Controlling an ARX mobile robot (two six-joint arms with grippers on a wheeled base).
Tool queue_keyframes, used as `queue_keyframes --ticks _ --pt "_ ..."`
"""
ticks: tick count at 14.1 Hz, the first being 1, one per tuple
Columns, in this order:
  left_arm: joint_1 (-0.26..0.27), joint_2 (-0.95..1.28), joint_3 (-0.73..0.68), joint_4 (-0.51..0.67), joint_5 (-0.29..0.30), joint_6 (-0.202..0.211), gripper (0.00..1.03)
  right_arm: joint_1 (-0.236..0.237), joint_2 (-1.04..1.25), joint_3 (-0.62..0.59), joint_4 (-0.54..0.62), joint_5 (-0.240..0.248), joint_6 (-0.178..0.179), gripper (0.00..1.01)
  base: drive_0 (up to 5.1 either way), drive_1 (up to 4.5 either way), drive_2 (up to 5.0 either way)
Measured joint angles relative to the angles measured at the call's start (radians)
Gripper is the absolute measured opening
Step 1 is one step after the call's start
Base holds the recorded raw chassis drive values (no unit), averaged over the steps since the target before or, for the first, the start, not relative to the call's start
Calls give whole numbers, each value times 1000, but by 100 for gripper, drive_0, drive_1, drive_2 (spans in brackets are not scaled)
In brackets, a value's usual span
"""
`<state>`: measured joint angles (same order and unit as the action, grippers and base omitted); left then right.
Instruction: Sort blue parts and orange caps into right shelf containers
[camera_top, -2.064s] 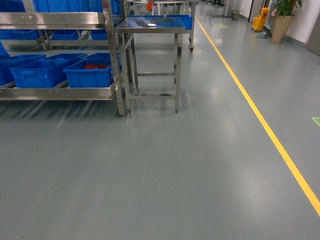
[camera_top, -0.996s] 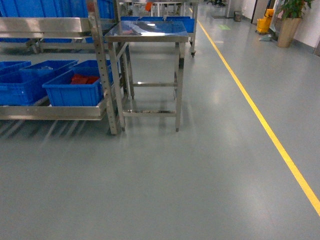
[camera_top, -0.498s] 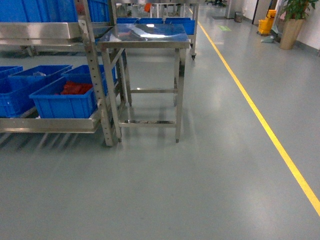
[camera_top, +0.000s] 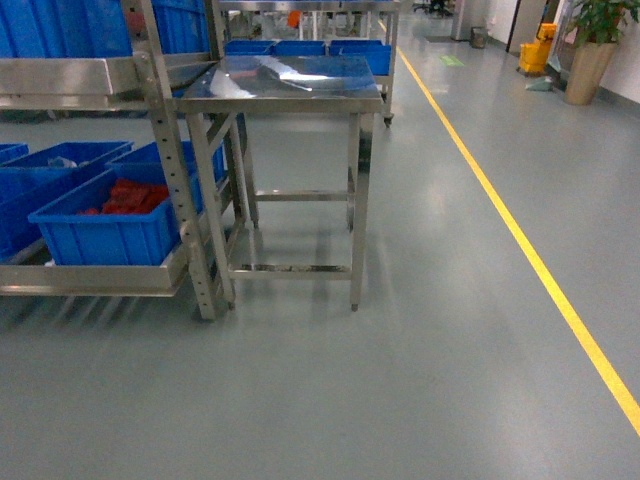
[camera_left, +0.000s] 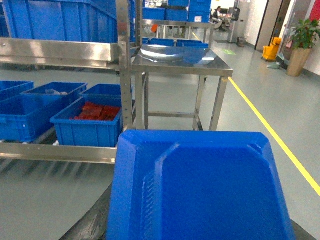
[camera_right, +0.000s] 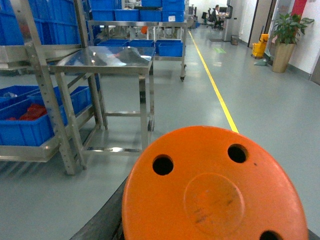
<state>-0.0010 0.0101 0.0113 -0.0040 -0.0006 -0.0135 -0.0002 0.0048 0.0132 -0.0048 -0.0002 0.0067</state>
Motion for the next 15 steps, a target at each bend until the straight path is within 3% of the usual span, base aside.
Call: queue_keyframes --ticks 15 --pt "0 0 0 -3 0 0 41 0 0 0 -2 0 0 44 -1 418 -419"
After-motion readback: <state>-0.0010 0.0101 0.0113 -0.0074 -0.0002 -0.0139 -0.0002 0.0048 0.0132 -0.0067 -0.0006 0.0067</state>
